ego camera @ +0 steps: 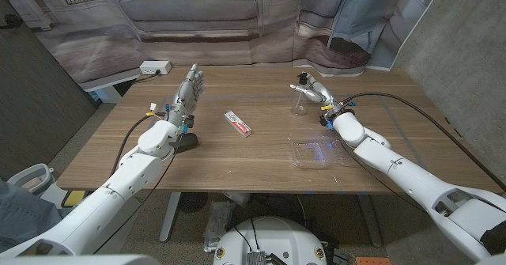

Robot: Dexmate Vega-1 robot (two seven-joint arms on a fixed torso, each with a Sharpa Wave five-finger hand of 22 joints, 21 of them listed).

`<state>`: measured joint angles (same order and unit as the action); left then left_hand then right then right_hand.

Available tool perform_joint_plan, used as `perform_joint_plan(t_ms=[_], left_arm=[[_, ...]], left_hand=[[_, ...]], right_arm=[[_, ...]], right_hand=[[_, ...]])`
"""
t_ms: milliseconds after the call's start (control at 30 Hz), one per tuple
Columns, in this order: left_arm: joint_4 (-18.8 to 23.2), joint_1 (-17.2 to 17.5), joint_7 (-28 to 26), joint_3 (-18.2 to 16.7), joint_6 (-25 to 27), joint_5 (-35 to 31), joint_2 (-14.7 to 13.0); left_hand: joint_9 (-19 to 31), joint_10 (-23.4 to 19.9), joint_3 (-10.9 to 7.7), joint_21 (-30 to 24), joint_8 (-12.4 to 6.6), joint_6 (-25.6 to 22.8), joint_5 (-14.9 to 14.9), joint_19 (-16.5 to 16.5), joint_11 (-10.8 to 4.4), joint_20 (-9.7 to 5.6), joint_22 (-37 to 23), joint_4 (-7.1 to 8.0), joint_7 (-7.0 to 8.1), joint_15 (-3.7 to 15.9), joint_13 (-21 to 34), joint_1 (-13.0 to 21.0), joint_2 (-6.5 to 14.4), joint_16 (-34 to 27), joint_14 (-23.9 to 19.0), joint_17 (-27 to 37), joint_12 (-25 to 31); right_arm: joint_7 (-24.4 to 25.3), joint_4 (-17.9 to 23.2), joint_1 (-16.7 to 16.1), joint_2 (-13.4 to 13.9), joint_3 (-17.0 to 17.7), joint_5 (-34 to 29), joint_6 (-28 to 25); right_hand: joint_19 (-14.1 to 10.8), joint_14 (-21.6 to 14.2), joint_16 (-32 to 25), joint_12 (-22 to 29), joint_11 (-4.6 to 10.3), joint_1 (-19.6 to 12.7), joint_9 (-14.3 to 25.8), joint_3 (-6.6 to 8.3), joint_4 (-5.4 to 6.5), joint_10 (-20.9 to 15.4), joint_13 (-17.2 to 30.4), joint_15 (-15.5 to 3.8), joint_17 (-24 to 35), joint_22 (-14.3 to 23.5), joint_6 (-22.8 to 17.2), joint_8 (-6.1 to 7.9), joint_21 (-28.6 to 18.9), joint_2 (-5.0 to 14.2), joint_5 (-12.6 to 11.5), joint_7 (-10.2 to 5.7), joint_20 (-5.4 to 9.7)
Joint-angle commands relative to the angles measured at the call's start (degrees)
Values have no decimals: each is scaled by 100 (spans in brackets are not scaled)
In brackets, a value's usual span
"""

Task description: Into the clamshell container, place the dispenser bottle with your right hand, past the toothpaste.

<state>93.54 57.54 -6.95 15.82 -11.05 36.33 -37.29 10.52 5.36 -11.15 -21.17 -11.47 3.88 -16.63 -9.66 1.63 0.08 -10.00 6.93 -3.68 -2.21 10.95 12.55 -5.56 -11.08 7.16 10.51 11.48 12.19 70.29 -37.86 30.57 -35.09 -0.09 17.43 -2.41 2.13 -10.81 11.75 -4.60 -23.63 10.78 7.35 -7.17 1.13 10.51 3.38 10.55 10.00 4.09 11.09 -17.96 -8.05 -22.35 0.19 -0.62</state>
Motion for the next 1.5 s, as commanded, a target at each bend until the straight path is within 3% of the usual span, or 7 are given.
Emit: perform_joint_plan(t_ms=[33,433,567,1267,1367,1400,1500], left_arm=[[94,96,-56,-47,20,15,-38],[151,163,-107,-66,0,-1,-33],[145,168,-105,-59,-2,4,-19],[174,177,-153,-61,60,-1,-22],[174,168,-154,-63,71,1,-24],[171,163,-151,-62,73,0,-26],[159,145,-137,-60,76,3,-27]], left_hand=[[26,-3,31,12,5,-36,-28,-69,0,31,-17,-9,-9,-9,-6,22,45,-7,0,19,29],[26,2,48,43,2,-51,-33,-68,-6,50,-18,-11,-15,-3,-6,22,52,-6,-1,19,26],[26,-2,54,52,0,-57,-34,-68,-20,54,-19,-11,-16,-1,-6,22,54,-5,1,19,27],[26,-5,78,89,-4,-79,-41,-52,-11,58,-20,-13,-15,8,-6,22,65,-5,-3,19,28],[26,-6,83,100,-2,-78,-43,-57,-29,65,-21,-14,-14,6,-6,22,67,-4,-1,19,28],[26,-2,84,103,-2,-78,-43,-58,-31,74,-21,-14,-11,7,-6,22,68,-4,0,19,26],[26,-4,88,108,-4,-84,-44,-56,-29,86,-21,-14,-14,5,-6,22,70,-4,-1,19,27]], right_arm=[[97,-184,92,-70,-51,-39,25],[189,-264,127,-92,-83,-81,11],[180,-333,151,-112,-104,-75,33],[351,-712,322,-297,-233,-154,91],[407,-716,316,-303,-232,-166,88],[433,-697,305,-298,-232,-178,67],[480,-657,276,-292,-225,-179,30]], right_hand=[[-41,-66,-41,15,-16,-32,17,-40,-24,-13,12,33,6,16,15,29,20,-12,-31,-25,-40],[-124,-144,-58,35,-17,-42,19,-75,-22,-59,16,85,7,17,-8,38,40,-16,-67,-52,-145],[-222,-220,-75,61,-27,-57,21,-92,-23,-121,20,4,6,17,-60,58,35,-13,-91,-59,-152],[-349,-412,-109,113,84,-116,24,-122,-27,-255,34,180,8,17,-169,90,79,21,-150,-97,-224],[-445,-524,-122,226,66,-166,26,-128,-30,-548,48,198,13,20,-252,110,97,54,-184,-132,-300],[-473,-564,-114,272,181,-201,28,-134,-30,-673,63,167,17,23,-293,115,131,77,-204,-153,-416],[-528,-589,-95,339,230,-243,30,-148,-28,-852,83,132,24,34,-347,120,169,100,-230,-208,-746]])
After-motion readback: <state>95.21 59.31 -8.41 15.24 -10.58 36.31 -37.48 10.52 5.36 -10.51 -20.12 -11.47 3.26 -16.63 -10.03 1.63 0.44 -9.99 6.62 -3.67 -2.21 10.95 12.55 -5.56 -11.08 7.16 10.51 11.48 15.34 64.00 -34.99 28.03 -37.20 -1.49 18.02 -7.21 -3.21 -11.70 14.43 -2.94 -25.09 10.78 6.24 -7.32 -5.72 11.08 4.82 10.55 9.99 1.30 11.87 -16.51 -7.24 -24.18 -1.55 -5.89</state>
